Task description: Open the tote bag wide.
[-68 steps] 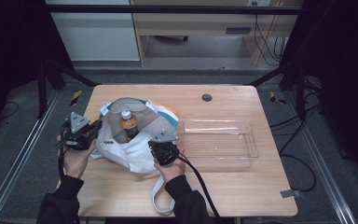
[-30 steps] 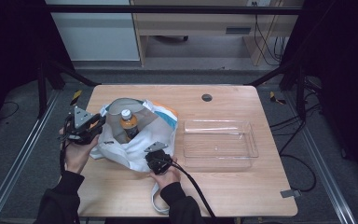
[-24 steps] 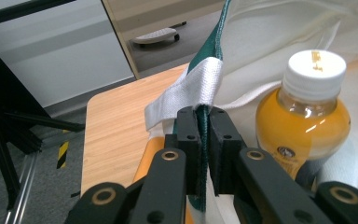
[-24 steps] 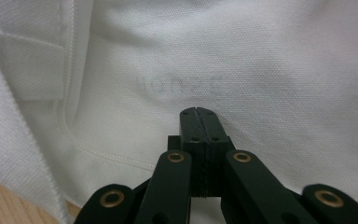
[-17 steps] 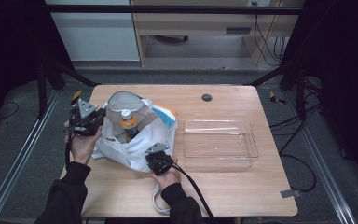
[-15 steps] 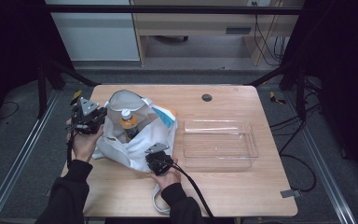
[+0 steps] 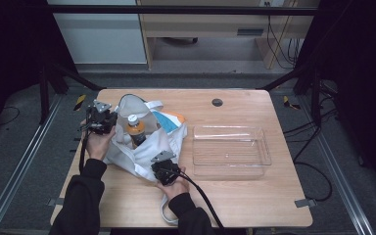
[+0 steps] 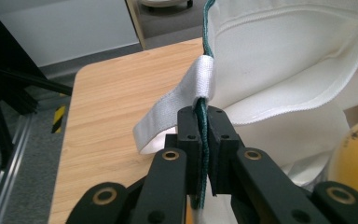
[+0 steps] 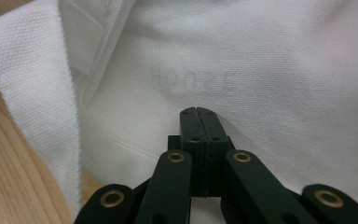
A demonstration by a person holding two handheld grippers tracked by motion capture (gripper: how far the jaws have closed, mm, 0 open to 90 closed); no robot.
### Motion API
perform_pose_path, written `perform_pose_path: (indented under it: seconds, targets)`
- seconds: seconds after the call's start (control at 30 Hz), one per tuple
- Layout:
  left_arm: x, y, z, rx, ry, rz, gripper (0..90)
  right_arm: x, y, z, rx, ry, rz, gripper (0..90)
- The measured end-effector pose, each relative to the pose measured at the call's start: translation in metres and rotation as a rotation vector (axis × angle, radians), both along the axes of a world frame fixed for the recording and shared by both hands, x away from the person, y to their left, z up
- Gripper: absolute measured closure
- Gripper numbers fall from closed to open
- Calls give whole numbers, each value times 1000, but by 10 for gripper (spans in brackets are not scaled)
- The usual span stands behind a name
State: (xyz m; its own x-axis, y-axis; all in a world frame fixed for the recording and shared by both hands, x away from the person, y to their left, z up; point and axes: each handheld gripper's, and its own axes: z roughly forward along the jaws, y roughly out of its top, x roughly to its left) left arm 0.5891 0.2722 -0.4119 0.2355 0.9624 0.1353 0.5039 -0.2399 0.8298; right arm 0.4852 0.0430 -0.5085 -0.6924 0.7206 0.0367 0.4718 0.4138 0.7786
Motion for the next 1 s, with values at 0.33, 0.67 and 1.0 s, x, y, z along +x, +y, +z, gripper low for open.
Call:
perform_pose_path:
  seconds: [0.33,0.67,1.0]
  targets:
    - [10,-7,-20,28,60,-29,854,-1,1,0,-3,-6,4,900]
    - [11,2,-49,-18,115,-45,849,-1,1,0,-1,2,3,900]
    - [-4,12,-33,-68,55,-67,691,-1,1,0,9,10,-4,900]
